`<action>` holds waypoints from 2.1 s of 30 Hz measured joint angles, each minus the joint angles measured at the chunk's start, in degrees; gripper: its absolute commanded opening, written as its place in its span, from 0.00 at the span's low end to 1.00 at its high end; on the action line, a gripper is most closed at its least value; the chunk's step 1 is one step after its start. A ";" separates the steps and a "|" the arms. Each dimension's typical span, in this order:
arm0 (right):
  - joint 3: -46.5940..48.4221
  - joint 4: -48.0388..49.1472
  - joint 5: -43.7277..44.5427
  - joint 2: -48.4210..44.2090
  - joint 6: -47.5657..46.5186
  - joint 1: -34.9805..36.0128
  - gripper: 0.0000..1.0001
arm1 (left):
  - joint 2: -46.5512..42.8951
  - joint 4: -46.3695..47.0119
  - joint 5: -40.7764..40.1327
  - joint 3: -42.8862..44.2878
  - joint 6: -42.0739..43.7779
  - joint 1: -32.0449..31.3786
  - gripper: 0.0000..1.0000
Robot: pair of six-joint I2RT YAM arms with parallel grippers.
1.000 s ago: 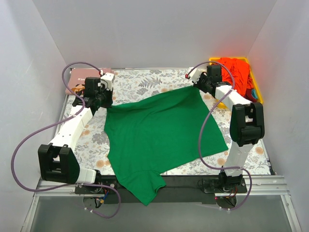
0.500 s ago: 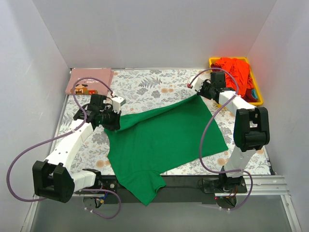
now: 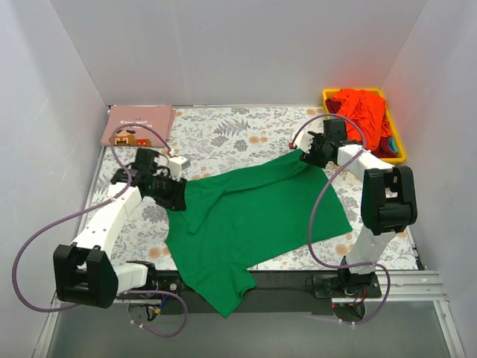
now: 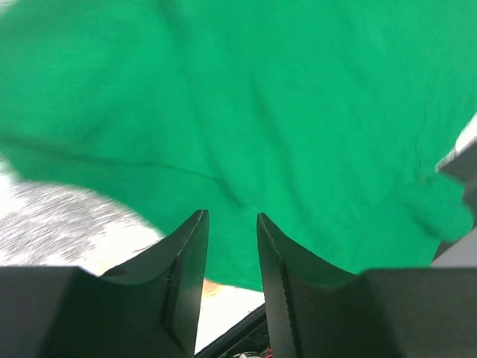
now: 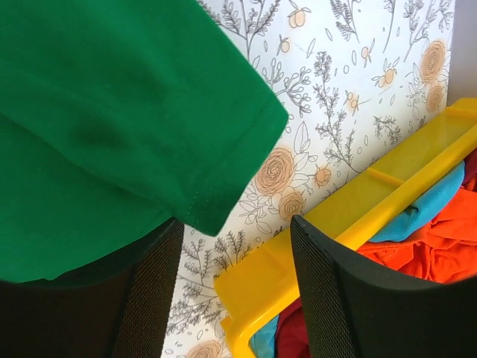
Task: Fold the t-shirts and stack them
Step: Fold the tshirt
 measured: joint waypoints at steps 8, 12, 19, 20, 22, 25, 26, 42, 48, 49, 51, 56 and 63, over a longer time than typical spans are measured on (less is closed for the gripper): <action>10.25 -12.28 -3.45 -1.01 3.08 -0.24 0.50 | 5.75 2.23 1.68 4.52 -0.13 16.57 0.23; 17.40 -17.31 -5.70 0.52 7.30 -0.04 0.42 | 10.40 5.01 -0.92 3.91 -1.66 18.80 0.16; 20.28 -21.29 -5.81 8.20 12.48 1.97 0.37 | 19.56 9.42 -5.18 3.82 -3.67 21.00 0.28; 20.26 -21.84 -5.66 9.62 13.03 2.21 0.37 | 20.37 9.92 -5.44 3.82 -4.00 21.00 0.31; 20.26 -22.69 -5.31 12.20 14.14 2.75 0.37 | 21.81 11.04 -5.88 3.82 -4.55 21.00 0.34; 20.26 -23.61 -4.42 14.78 15.28 3.02 0.36 | 23.39 12.39 -6.10 3.82 -5.27 20.98 0.36; 20.26 -23.69 -4.17 15.26 15.65 2.99 0.36 | 23.87 12.81 -6.25 3.82 -5.55 20.96 0.36; 19.98 -23.19 -2.95 16.44 20.00 2.86 0.40 | 31.61 16.48 -11.28 9.49 -7.30 19.58 0.00; 19.39 -23.56 -4.94 15.96 23.23 2.89 0.43 | 37.22 16.39 -12.17 16.76 -4.46 22.95 0.00; 19.39 -23.85 -5.66 15.96 23.71 2.95 0.44 | 37.99 16.46 -12.44 17.77 -3.98 23.50 0.00; 19.39 -24.65 -7.10 15.96 25.00 2.99 0.45 | 39.87 16.15 -12.85 20.39 -2.71 24.33 0.00; 20.48 -26.99 -9.31 15.93 27.12 3.39 0.48 | 42.93 14.10 -11.91 25.88 0.33 25.53 0.30; 25.18 -30.62 -12.66 14.03 27.76 3.74 0.50 | 33.90 6.38 -3.52 26.23 3.17 25.35 0.36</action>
